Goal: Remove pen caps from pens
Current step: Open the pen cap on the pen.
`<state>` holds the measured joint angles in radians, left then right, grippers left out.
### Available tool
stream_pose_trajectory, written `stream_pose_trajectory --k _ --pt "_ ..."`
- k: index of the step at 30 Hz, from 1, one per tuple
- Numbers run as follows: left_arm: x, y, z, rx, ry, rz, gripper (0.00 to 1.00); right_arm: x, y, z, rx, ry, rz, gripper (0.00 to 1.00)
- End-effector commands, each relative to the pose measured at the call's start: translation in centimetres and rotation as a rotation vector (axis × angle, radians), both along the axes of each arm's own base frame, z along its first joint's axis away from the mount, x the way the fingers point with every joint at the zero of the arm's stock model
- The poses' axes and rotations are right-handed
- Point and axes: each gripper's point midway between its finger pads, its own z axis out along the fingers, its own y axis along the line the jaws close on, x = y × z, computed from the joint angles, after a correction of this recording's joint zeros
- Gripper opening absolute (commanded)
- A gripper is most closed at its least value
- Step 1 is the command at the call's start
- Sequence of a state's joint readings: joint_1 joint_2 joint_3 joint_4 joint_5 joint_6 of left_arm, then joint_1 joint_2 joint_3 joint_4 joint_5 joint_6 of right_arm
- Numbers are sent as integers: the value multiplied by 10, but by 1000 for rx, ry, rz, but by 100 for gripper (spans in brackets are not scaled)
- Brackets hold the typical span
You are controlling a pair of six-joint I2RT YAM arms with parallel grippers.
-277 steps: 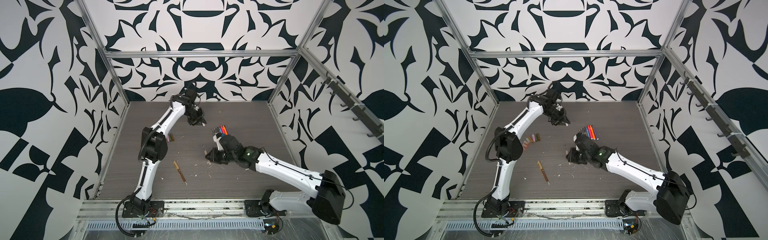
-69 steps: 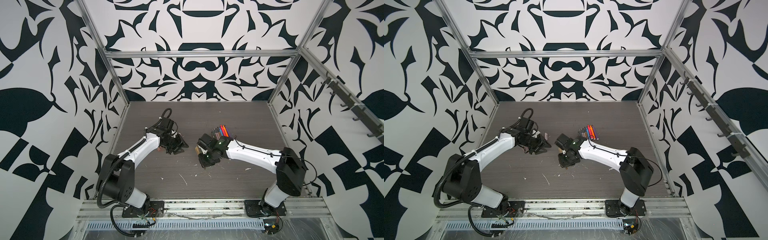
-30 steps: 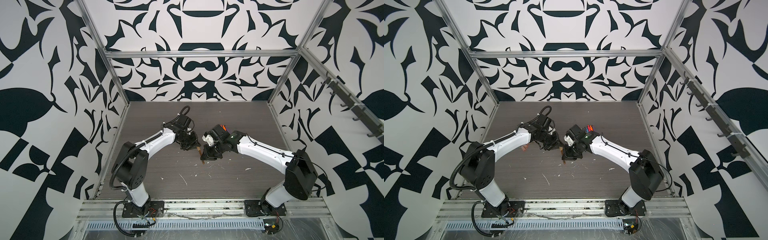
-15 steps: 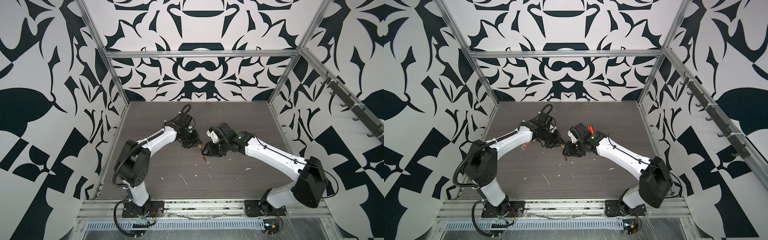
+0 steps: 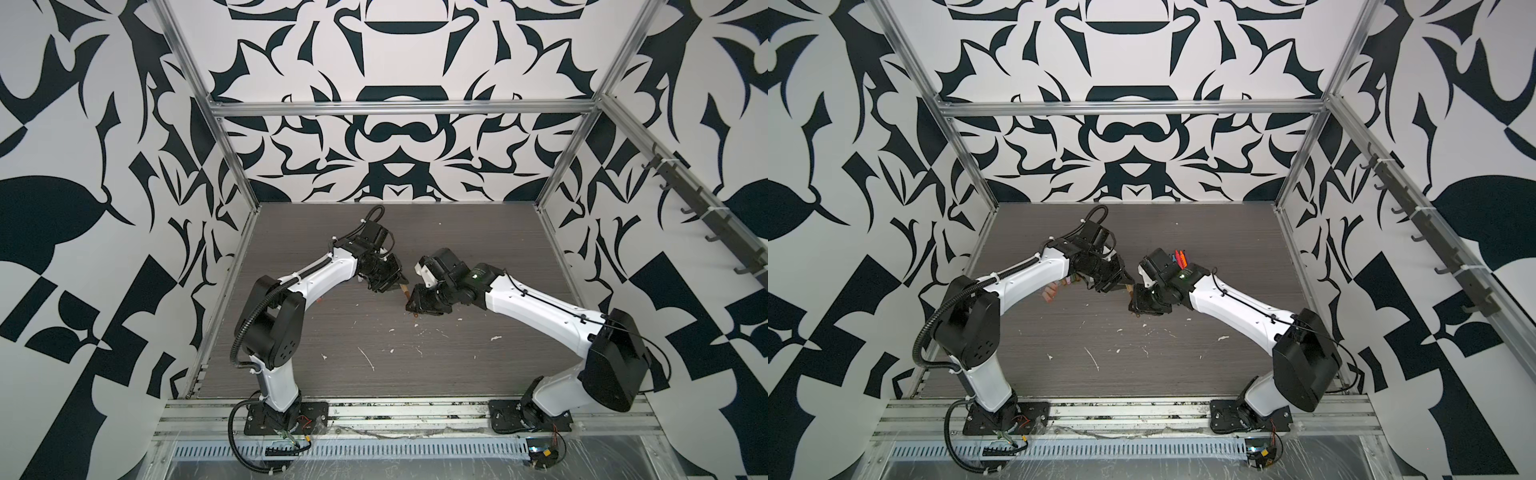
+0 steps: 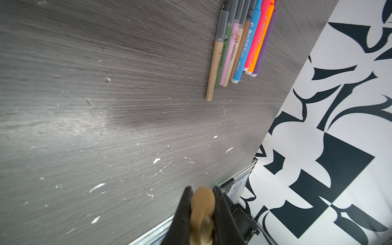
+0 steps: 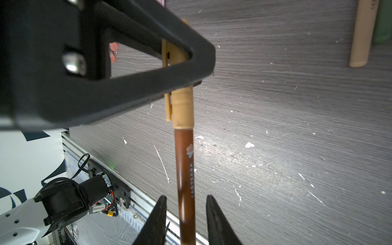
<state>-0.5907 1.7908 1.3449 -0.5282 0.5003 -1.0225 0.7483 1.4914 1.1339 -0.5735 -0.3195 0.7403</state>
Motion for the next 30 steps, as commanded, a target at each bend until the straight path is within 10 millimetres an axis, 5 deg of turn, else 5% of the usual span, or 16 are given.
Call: stream_pose_trajectory --k 1,10,14,19,24,30 --pt "-2 -5 5 -13 31 -1 0 7 3 9 13 -28 -14 31" --pt "-3 -5 7 -21 28 -5 0 8 4 12 16 -33 -9 0" --pt "6 -7 11 -33 12 -7 0 3 6 13 33 -27 8 0" --pt "50 7 26 1 -57 -7 0 -9 10 14 42 -20 25 0" --pt "113 50 30 105 -112 60 0 -20 17 19 60 -27 15 0" --pt "143 70 27 108 -115 107 0 -22 21 28 91 -41 -14 0"
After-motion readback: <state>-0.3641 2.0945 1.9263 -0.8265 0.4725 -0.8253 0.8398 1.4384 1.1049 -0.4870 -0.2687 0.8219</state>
